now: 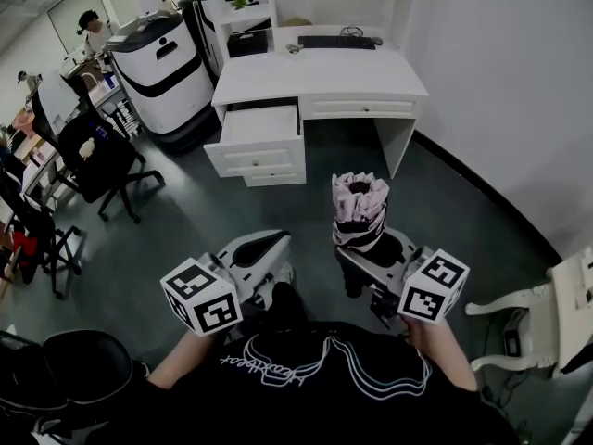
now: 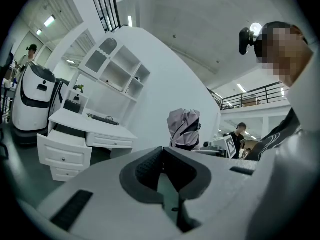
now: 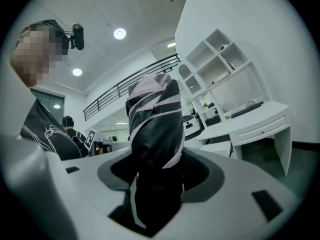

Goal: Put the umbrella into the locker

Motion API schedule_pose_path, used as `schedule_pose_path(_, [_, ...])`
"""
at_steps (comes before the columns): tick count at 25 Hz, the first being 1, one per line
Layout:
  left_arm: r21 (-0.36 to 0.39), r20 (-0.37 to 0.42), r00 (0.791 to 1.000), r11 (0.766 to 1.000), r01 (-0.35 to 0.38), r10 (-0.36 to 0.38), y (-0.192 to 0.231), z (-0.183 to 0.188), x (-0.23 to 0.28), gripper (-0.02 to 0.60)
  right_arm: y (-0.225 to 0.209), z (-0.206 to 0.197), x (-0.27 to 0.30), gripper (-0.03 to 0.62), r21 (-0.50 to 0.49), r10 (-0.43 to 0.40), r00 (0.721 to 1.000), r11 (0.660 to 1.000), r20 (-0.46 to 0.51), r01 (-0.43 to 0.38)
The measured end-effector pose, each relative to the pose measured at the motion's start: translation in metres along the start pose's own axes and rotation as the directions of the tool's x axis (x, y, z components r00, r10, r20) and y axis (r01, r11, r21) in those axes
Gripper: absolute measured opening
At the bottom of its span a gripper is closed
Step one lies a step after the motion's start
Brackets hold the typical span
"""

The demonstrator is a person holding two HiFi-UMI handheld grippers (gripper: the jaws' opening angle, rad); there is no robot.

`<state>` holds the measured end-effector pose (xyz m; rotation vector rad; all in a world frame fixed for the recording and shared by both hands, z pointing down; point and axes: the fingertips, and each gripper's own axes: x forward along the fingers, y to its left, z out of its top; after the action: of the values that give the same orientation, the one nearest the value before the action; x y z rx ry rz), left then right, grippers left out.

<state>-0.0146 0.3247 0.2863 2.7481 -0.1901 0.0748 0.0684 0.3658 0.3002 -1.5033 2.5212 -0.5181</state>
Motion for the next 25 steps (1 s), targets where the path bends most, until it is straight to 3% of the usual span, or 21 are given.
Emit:
schedule_pose_path(9, [-0.103, -0.019, 0.999, 0.994, -0.032, 0.03, 0.139, 0.023, 0.041, 0.006, -0.088, 0.007, 0.106, 0.252, 0.066, -0.01, 0.997, 0.998, -0.075, 0.015])
schedule_pose_path(20, [-0.168, -0.045, 0.997, 0.983, -0.074, 0.068, 0.351, 0.093, 0.076, 0.006, -0.191, 0.044, 0.289, 0.25, 0.135, -0.017, 0.986, 0.99, -0.163, 0.04])
schedule_pose_path(25, [-0.186, -0.045, 0.996, 0.979, -0.081, 0.073, 0.376, 0.079, 0.083, 0.006, -0.205, 0.04, 0.3, 0.252, 0.109, -0.024, 0.98, 0.993, -0.197, 0.047])
